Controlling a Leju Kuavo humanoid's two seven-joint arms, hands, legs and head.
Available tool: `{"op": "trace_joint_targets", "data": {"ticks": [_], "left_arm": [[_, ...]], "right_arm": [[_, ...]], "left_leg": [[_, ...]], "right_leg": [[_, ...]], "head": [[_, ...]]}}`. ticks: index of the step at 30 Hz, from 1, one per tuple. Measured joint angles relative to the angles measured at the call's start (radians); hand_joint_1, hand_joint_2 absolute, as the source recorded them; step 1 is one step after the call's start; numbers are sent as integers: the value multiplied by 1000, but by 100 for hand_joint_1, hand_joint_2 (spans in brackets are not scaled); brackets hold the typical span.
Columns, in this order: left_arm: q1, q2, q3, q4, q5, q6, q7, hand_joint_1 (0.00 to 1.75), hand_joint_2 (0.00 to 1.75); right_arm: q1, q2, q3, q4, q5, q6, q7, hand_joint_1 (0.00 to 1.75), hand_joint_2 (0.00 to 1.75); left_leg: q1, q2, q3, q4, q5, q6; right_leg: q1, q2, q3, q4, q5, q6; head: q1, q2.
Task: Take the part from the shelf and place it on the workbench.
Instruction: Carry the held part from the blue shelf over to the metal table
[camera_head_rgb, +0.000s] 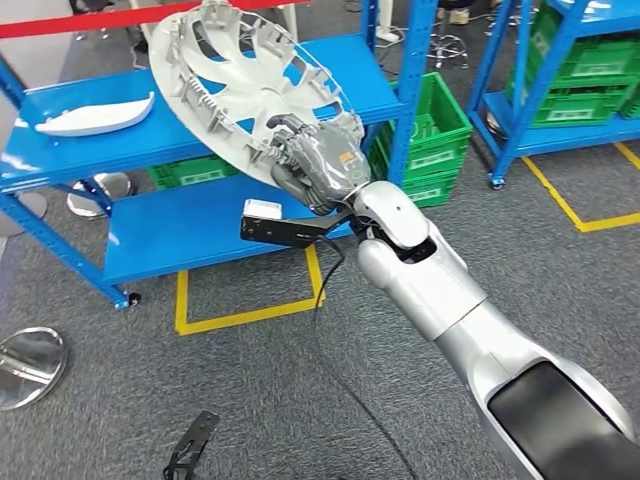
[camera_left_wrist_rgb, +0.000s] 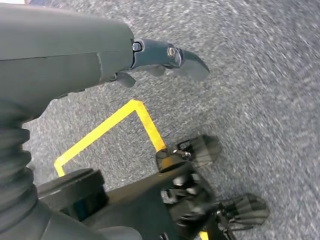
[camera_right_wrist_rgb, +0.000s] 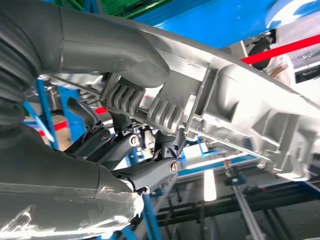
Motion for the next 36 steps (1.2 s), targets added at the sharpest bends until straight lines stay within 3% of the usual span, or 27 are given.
{"op": "trace_joint_targets", "data": {"ticks": [2, 3, 4, 5, 7, 9, 11, 12, 14, 16, 18, 19, 21, 23, 24, 27, 29, 31, 33, 34, 36], "left_arm": [[2, 0, 0, 0, 0, 0, 0, 0, 175], [2, -1, 0, 0, 0, 0, 0, 0, 175], [2, -2, 0, 0, 0, 0, 0, 0, 175], [2, -2, 0, 0, 0, -1, 0, 0, 175], [1, -3, 0, 0, 0, -1, 0, 0, 175], [0, -3, -1, 0, 0, -1, 0, 0, 175], [1, -7, -1, 0, 0, -1, 0, 0, 175], [1, -9, -1, 0, 0, -1, 0, 0, 175], [2, -13, -1, 0, -1, -1, 0, 0, 175], [6, -13, -1, 0, -3, -1, 0, 0, 175], [10, -12, -1, 0, -5, -1, 0, 0, 175], [10, -12, -1, 0, -5, -1, 0, 0, 175], [8, -13, -1, 0, -6, -1, 0, 0, 175], [8, -14, -2, 0, -6, -1, 0, 0, 175], [8, -14, -2, 0, -6, -1, 0, 0, 175], [7, -14, -2, 0, -6, -1, 0, 0, 175], [5, -15, -2, 0, -6, 0, 0, 0, 175], [6, -15, -2, 0, -6, 0, 0, 0, 175], [10, -15, -2, 0, -6, 0, 0, 0, 175], [11, -14, -2, 0, -6, 0, 0, 0, 175], [10, -13, -2, 0, -6, 1, 0, 0, 175]], "right_arm": [[1, 0, 0, 0, 0, 0, 0, 175, 175], [2, 0, 0, 1, 0, 0, 0, 175, 175], [2, 0, 0, 1, 0, 1, 0, 175, 175], [2, 0, 0, 1, 0, 1, 0, 175, 175], [1, 0, 0, 1, 0, 1, 1, 175, 175], [-1, 1, 0, 0, 0, 1, 1, 175, 175], [0, 0, -1, 1, 1, 1, 1, 175, 175], [0, -1, -3, 2, 1, 1, 1, 175, 175], [0, -2, -5, 3, 2, 1, 1, 175, 175], [0, -2, -5, 3, 4, 0, 1, 175, 175], [1, -2, -5, 4, 6, 0, -1, 175, 175], [2, -2, -5, 5, 6, 0, -2, 175, 175], [1, -2, -5, 5, 7, 0, -4, 175, 175], [-3, -1, -5, 5, 7, -1, -2, 175, 175], [-4, -1, -5, 5, 7, -1, -1, 175, 175], [-4, -1, -6, 5, 8, -2, 0, 175, 175], [-5, -1, -6, 5, 8, -2, 1, 175, 175], [-4, 0, -6, 6, 8, -2, 1, 175, 175], [1, 0, -6, 8, 9, -2, 1, 175, 175], [3, 0, -6, 10, 10, -2, 1, 175, 175], [3, 0, -6, 11, 10, -1, 1, 175, 175]], "left_leg": [[-4, -13, -56, 120, -50, 5], [-6, -16, -69, 145, -51, 10], [-8, -20, -66, 136, -35, 16], [-11, -28, -45, 95, -6, 25], [-13, -74, 16, -24, 44, 43], [-14, -105, 48, -92, 60, 42], [-13, -90, 47, -102, 67, 37], [-12, -81, 46, -104, 73, 41], [-7, -56, 45, -109, 84, 49], [-9, -31, 42, -109, 88, 53], [-10, -2, 39, -109, 90, 54], [-9, 11, 38, -109, 91, 53], [-10, 35, 39, -109, 90, 50], [-17, 53, 40, -107, 88, 42], [-20, 61, 41, -107, 88, 37], [-21, 82, 43, -110, 85, 20], [-17, 49, 28, -76, 53, 11], [-15, 0, -21, 31, -8, 6], [-15, -17, -71, 131, -40, 4], [-15, -20, -77, 139, -28, 3], [-9, -35, -43, 59, 40, -1]], "right_leg": [[4, 22, -6, -1, 6, -8], [7, 33, -10, -1, 9, -11], [10, 46, -14, -1, 14, -12], [11, 59, -18, -1, 19, -11], [13, 84, -28, 1, 30, -5], [13, 104, -38, -3, 44, 6], [11, 123, -44, -14, 59, 20], [12, 118, -48, -14, 59, 26], [16, 70, -71, 34, 20, 36], [17, 9, -116, 160, -59, 46], [14, -13, -140, 258, -105, 52], [13, -17, -126, 257, -103, 53], [14, -43, -44, 149, -68, 50], [22, -79, 29, 38, -45, 38], [26, -87, 42, 13, -43, 30], [26, -53, 36, 4, -35, 10], [19, -31, 35, -5, -26, -3], [15, -8, 33, -9, -21, -10], [12, 20, 31, -9, -19, -10], [11, 34, 30, -9, -18, -9], [7, 62, 29, -8, -15, -2]], "head": [[-3, 0], [-3, 0], [-3, 0], [-3, 0], [-3, 0], [-3, 0], [-3, 0], [-3, 0], [9, 0], [20, 0], [21, 0], [21, 0], [21, 0], [21, 0], [21, 0], [20, 0], [18, 0], [15, 0], [14, 0], [14, 0], [14, 0]]}}
